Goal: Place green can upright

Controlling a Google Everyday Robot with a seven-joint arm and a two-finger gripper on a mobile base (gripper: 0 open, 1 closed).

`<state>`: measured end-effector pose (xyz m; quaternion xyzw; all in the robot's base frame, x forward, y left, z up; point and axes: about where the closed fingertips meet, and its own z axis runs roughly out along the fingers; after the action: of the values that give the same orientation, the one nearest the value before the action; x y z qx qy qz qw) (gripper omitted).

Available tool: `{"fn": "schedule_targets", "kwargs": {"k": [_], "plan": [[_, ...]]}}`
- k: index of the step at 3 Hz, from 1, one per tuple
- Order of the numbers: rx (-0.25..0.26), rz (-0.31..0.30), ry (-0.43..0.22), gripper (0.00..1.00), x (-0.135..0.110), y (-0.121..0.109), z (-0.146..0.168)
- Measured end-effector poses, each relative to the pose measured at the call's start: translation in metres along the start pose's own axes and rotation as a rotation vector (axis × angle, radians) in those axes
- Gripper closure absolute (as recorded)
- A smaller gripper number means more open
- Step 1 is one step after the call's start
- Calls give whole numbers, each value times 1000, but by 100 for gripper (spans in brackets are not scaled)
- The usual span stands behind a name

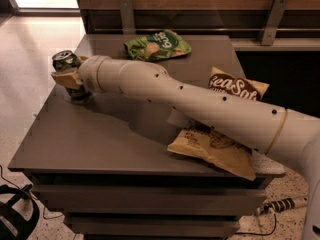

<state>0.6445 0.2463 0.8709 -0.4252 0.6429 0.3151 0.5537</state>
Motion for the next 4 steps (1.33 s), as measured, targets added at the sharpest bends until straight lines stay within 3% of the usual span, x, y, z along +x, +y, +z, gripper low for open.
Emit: {"fn": "schedule_targets", "kwargs": {"k": [1,2,4], "plan": [[0,0,0,100,-5,0,-1],[0,0,0,83,-7,-1,-1],[0,0,0,35,-7,0,-1]]}}
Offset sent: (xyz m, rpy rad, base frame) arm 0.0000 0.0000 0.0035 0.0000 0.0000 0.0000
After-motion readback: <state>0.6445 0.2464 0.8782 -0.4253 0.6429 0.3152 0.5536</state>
